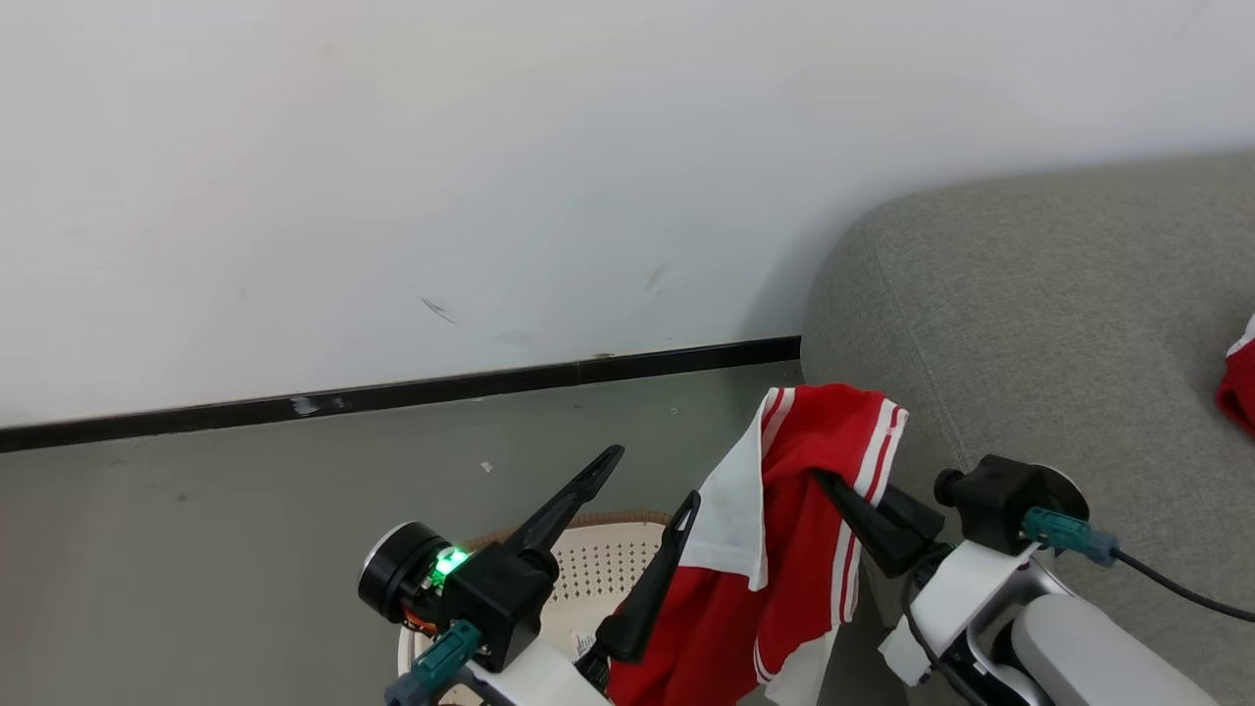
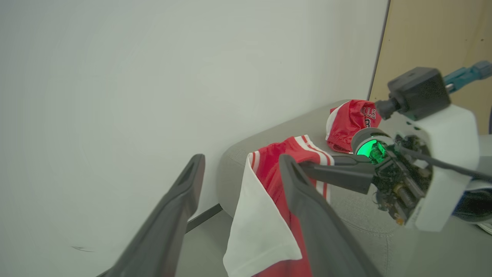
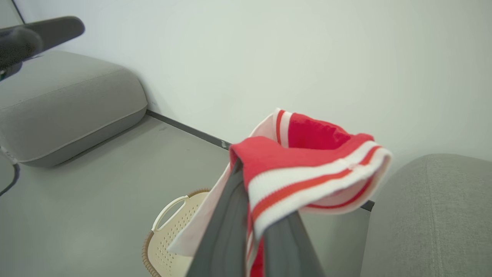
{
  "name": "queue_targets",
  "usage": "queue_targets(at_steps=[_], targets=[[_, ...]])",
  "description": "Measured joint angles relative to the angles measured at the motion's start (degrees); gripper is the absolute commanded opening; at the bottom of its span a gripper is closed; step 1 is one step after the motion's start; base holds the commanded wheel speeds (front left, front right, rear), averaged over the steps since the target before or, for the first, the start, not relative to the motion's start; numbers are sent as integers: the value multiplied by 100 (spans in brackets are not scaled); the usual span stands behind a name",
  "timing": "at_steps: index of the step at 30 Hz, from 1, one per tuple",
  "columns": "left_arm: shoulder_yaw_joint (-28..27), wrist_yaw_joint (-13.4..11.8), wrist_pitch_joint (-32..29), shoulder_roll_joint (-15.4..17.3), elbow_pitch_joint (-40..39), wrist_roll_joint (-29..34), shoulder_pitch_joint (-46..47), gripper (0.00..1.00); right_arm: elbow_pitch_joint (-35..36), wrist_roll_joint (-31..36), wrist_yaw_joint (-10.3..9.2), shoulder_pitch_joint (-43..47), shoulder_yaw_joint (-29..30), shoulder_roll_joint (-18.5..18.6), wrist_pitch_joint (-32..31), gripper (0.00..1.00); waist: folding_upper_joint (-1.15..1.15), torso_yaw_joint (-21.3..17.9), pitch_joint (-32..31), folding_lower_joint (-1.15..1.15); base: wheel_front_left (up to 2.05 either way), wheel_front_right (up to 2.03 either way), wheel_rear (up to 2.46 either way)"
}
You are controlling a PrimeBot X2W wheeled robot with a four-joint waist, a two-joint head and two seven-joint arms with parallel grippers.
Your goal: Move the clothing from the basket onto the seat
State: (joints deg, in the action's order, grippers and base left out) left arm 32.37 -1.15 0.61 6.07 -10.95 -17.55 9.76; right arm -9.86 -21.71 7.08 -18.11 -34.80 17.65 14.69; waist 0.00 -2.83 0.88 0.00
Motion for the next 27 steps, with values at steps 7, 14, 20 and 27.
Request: queue_targets(at_steps=[7,14,20,27], targets=[[22,37,59,1,8,-5,-49,100,122,2,0,9,344,99,0,0,0,-186,-8,0,0,0,0],[49,37,105,0,8,-5,-85,100,257,16,0,58,560,156,0,0,0,-373,-7,0,0,0,0],[63,38,149,-2,10,-7,-91,100,374,40,0,148,673,201,0,0,0,-528,0,0,0,0,0],[85,38,200,-11,19,-16,-96,100,489,63,0,158,881,271,0,0,0,-705,-1,0,0,0,0]])
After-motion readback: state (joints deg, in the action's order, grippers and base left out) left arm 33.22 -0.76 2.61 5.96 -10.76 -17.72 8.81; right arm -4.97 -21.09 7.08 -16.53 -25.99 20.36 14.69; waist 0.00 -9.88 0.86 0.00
